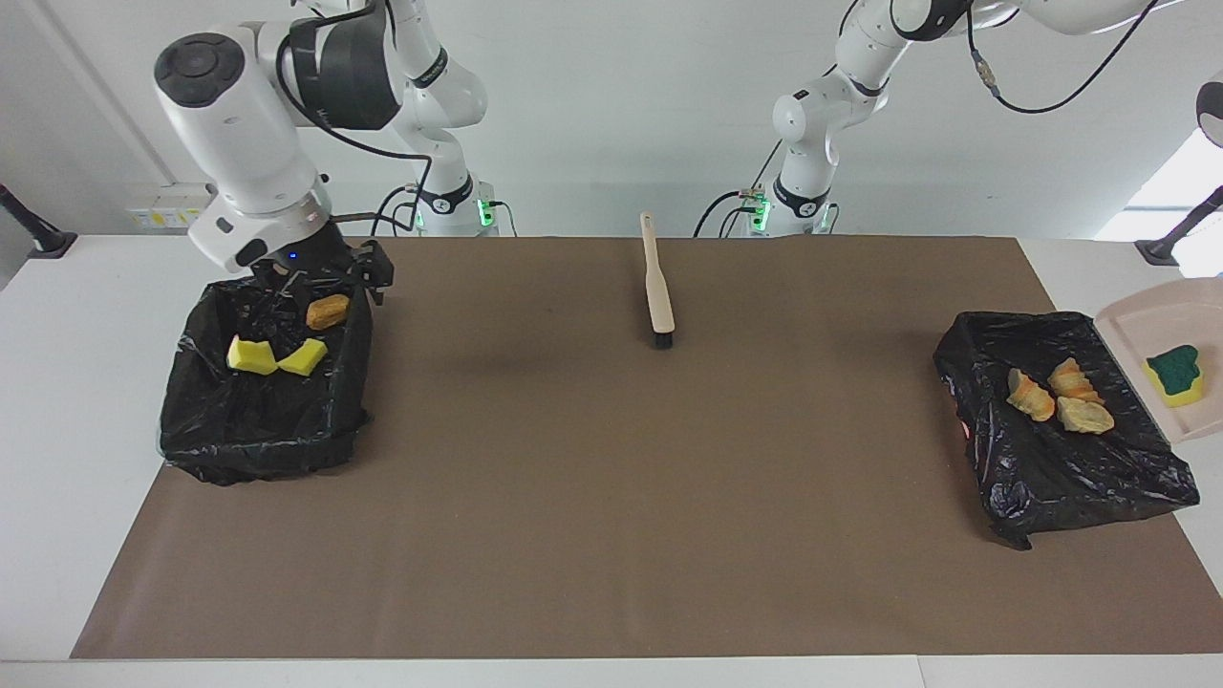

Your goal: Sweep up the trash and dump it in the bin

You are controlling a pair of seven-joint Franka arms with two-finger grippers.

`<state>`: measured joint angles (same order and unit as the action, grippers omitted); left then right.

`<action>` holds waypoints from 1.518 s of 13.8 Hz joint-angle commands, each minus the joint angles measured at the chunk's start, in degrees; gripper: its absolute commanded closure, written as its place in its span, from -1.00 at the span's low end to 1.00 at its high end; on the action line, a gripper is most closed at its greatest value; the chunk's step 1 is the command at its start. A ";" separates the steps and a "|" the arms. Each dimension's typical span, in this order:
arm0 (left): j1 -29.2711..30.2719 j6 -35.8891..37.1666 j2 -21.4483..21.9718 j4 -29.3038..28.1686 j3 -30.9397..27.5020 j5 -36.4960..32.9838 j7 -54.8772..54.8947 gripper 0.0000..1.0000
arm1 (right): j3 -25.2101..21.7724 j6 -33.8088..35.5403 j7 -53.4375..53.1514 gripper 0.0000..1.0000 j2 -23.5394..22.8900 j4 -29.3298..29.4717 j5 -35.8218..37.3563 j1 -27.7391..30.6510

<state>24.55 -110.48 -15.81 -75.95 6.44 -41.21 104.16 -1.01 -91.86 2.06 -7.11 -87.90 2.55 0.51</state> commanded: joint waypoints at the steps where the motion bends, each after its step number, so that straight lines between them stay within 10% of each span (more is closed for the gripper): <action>1: -1.17 1.23 1.91 0.37 -0.20 5.30 -4.28 1.00 | -2.42 -1.31 -1.08 -1.00 3.05 -0.60 -0.71 -0.25; 3: -1.08 2.19 3.67 -0.77 -0.72 18.66 -13.93 1.00 | -1.98 0.88 -3.55 -1.00 6.13 -1.48 -0.62 -0.25; 21: -26.37 6.69 12.03 -21.33 0.59 39.01 -89.44 1.00 | -1.80 0.89 -1.97 -1.00 8.69 -5.18 -4.13 -0.16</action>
<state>1.36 -101.59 -5.96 -93.89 8.21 -3.83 19.89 -2.86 -90.62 -0.14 0.64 -91.86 -0.72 0.14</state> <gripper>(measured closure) 0.692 0.000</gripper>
